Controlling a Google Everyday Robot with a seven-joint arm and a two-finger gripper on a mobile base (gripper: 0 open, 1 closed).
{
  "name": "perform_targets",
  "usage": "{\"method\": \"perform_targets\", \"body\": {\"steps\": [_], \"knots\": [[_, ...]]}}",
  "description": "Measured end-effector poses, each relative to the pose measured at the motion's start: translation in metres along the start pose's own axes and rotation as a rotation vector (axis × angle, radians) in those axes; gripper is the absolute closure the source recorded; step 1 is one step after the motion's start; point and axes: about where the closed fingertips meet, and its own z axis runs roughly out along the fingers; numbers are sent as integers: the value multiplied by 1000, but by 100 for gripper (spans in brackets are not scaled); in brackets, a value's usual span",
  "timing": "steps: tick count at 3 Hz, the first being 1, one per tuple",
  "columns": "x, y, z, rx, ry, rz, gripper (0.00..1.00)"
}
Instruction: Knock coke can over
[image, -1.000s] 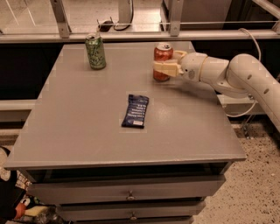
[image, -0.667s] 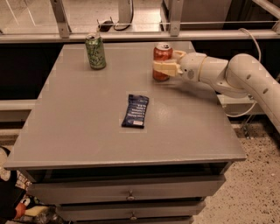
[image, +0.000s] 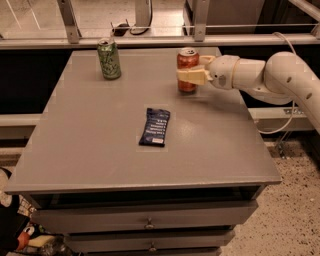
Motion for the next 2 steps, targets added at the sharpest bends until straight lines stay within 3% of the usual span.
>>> {"method": "perform_targets", "body": {"steps": [2], "knots": [[-14, -9, -35, 36, 165, -42, 100]]}}
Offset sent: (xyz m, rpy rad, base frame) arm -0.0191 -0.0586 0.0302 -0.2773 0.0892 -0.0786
